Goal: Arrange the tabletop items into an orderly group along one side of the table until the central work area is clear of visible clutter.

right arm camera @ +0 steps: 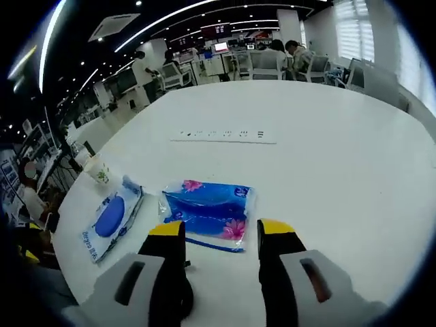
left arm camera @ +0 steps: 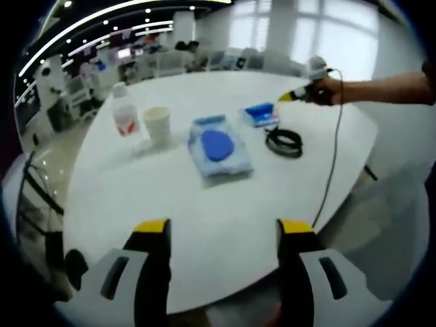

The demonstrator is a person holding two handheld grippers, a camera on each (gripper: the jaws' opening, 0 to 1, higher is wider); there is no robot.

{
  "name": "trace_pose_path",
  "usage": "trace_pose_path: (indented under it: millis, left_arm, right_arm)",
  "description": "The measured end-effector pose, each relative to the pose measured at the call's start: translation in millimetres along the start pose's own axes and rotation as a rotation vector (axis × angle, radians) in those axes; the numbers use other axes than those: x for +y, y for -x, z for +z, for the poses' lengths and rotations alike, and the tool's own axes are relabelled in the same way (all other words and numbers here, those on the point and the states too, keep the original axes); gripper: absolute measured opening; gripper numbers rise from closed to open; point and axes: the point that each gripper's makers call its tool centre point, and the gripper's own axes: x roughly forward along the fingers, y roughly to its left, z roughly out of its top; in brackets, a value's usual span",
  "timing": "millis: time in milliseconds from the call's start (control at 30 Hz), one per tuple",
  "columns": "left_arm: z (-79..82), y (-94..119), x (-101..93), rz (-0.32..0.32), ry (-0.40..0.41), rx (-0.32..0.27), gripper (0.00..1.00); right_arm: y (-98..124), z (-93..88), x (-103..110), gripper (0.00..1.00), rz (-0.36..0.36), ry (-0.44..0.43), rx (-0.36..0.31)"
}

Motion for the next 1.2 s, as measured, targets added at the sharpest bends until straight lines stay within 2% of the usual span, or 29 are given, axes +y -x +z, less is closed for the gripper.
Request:
trace_pose_path:
  millis: [167,267,333,500,600,700,833,933,1033,1133,1200]
  left_arm:
    - [0.4,1,0.2,0.002,0.002,-0.002,0.58]
    - [0.2,1,-0.8,0.002,-0.006,0.008,0.57]
    - [3.2,0,1.3,0.024,-0.02,0.013,0.56]
    - [11.3,-2,8.7,0.033,0.047,-0.005,0.56]
    - [20.3,-10,8.9,0.037,0.132,-0.022,0.59]
    - [33.6,-26,11.8,0.097,0.266,-0.023,0.62]
    - [51.6,-53,-4.3,0.073,0.447,-0.063,0.61]
    - [56.4,-71,-15.8,0.07,0.455,-0.054,0.59]
    - [54.9,-89,-25.0,0.064,0.476,-0.042,0.59]
    - [40.2,-108,-30.1,0.072,0.517,0.008,0.59]
    - [31.9,-114,-31.8,0.089,0.529,0.029,0.58]
  right_arm:
    - [5,8.6,19,0.44,0.02,0.027,-0.009]
    - [2,9.4,21,0.44,0.043,0.033,-0.018]
    - [0,16.9,35,0.43,0.081,0.057,-0.022]
    - [-11,30.8,64,0.43,0.161,0.161,-0.014]
    - [-16,33.8,88,0.43,0.222,0.219,0.003]
    - [-25,34.6,100,0.44,0.255,0.281,0.032]
    - [-38,31.9,130,0.44,0.304,0.329,0.063]
    - [-46,25.9,146,0.43,0.338,0.392,0.099]
    - [-57,22.8,160,0.43,0.366,0.387,0.113]
    - [-70,16.7,172,0.43,0.379,0.442,0.15]
    - [-74,16.4,179,0.43,0.387,0.449,0.154]
